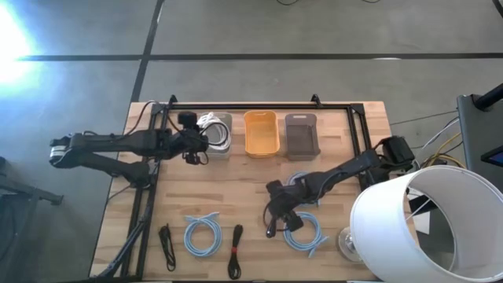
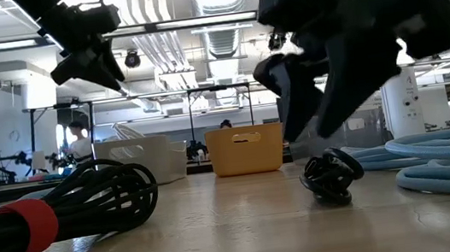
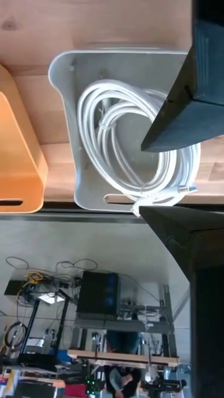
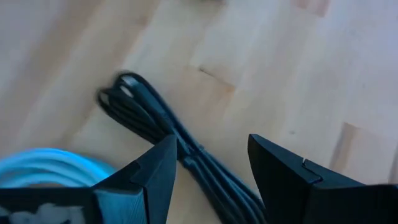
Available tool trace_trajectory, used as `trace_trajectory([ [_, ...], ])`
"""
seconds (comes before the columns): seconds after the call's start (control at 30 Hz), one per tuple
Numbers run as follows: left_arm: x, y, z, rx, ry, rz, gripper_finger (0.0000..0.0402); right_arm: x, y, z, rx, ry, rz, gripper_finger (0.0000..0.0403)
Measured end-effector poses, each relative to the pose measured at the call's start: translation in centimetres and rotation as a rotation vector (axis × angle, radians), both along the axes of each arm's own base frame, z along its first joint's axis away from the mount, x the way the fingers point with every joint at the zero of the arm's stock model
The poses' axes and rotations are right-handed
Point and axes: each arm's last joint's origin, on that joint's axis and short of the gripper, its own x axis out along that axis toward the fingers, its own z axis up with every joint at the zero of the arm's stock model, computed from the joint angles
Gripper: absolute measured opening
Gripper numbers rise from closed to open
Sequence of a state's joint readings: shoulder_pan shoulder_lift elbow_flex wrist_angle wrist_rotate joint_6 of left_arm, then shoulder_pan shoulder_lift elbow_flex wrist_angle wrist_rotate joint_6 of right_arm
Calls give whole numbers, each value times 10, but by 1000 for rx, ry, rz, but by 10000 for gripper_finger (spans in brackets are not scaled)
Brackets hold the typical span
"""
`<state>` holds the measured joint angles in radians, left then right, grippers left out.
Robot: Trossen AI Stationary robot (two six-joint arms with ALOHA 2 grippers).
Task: Sort HDMI cables
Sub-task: Put the top black HDMI cable into the yellow bin
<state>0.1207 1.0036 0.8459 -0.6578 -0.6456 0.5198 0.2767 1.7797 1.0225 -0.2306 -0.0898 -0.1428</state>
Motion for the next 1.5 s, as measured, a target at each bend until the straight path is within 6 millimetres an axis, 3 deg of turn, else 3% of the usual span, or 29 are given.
trace_trajectory([
  [0.2,0,0,0,0,0,0,154,2,1,-23,-44,59,32,196],
  [0.47,0,0,0,-3,-1,2,154,5,2,-35,-82,64,100,189],
  [0.73,1,-1,-1,-46,-18,-19,154,5,3,-35,-71,62,91,115],
  [0.9,1,-2,-1,-64,-20,-34,154,18,4,-22,-78,9,78,54],
  [1.0,1,-2,-1,-66,-22,-33,154,29,4,-2,-99,-30,76,45],
  [1.17,1,-2,-1,-84,-38,-24,154,38,-8,34,-414,36,6,57],
  [1.37,2,-3,-2,-126,-56,-38,154,46,-47,63,-841,71,-118,62],
  [1.5,2,-3,-2,-147,-72,-33,154,52,-93,72,-875,93,-275,61],
])
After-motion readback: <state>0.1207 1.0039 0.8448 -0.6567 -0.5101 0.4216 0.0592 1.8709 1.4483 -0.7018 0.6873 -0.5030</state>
